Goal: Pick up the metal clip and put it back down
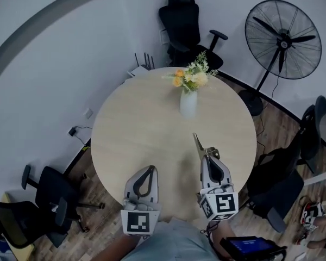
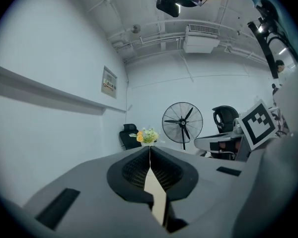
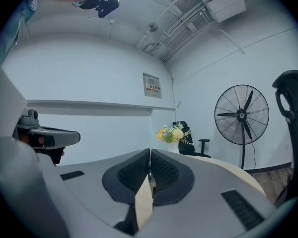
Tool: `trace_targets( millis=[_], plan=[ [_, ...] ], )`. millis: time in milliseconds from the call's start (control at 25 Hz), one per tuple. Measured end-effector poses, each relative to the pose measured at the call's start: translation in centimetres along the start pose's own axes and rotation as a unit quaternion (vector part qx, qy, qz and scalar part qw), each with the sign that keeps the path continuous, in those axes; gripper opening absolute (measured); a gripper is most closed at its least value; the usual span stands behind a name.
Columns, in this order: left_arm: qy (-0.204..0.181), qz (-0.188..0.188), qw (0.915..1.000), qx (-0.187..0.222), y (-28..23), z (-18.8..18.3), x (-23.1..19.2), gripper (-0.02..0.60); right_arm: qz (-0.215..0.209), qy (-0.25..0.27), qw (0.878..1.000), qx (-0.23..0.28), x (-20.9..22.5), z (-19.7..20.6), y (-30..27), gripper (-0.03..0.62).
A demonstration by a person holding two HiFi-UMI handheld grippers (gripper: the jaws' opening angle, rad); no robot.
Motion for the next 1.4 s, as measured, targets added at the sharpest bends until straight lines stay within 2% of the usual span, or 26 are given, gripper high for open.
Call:
trace_targets(
  millis=[160, 560, 1040, 1400],
  plan=[
    [-0.012, -0.026, 0.9995, 0.009, 1.6, -0.5, -0.8, 0.02, -0.03, 0.01, 0.999, 0.012, -1.5, -1.0, -0.7, 0.048],
    [0.001, -0.083, 0.9965, 0.012, 3.7, 1.3, -5.8, 0.02, -0.077, 0.019, 0.997, 0.009, -6.2, 0.3, -4.4, 0.048],
    [0.007, -0.102, 0.9946, 0.012, 5.7, 2.1, -15.9, 0.02, -0.102, 0.031, 0.994, -0.001, -15.5, 0.9, -9.5, 0.048],
    [0.055, -0.165, 0.9847, -0.005, 7.2, 5.0, -25.8, 0.02, -0.148, 0.045, 0.988, -0.029, -23.3, 2.8, -16.3, 0.048]
  ],
)
Point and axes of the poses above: the fingertips, and each gripper's own axes: y backward along the fingers, x to its right, z out of its underside, the point moved 2 cm from there along y, backward along the fingers, and after that the axes turned 1 degree about z, right-handed, at the moved point
